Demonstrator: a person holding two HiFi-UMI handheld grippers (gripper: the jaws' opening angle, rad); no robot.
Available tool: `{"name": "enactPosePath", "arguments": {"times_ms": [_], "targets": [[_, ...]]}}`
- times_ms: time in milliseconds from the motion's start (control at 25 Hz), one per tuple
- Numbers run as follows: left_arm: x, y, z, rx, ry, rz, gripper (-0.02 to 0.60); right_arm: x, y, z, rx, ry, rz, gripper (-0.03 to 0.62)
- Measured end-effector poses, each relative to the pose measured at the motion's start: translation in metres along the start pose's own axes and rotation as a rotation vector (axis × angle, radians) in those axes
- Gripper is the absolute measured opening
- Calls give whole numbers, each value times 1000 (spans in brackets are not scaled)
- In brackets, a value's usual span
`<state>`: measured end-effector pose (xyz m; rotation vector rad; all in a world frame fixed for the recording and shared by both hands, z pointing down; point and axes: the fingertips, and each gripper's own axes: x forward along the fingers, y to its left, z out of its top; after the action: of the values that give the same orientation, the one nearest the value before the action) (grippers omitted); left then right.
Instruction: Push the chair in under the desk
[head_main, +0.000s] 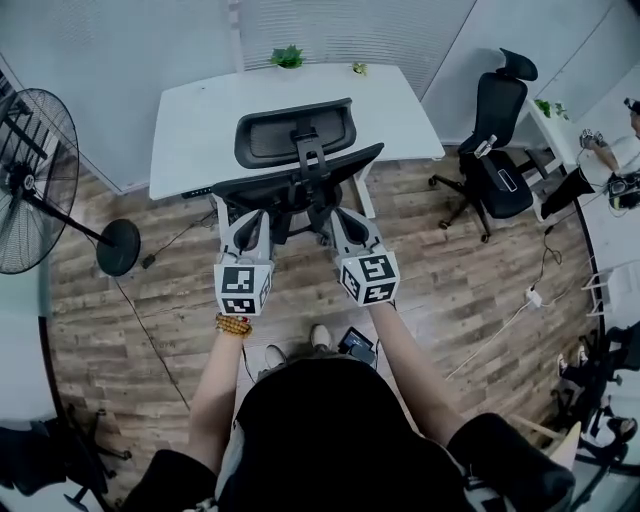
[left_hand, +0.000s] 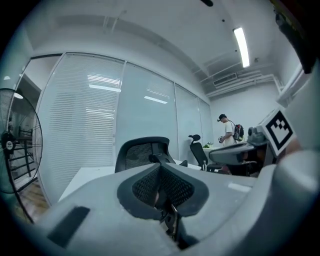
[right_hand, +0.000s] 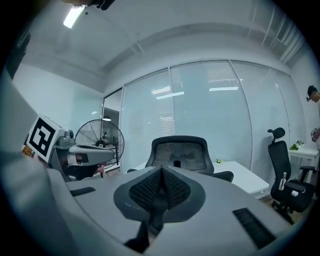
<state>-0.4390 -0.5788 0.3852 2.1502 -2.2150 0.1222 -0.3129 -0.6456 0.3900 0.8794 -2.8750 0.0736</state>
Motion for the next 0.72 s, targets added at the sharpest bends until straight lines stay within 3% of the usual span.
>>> {"name": "enactPosePath", "arguments": {"times_ms": [240, 720], "targets": [[-4, -8, -12, 61, 28, -50, 12, -8, 0, -2, 60, 2, 11, 0], [10, -12, -14, 163, 62, -113, 12, -1, -25, -6, 15, 42, 64, 0]]}}
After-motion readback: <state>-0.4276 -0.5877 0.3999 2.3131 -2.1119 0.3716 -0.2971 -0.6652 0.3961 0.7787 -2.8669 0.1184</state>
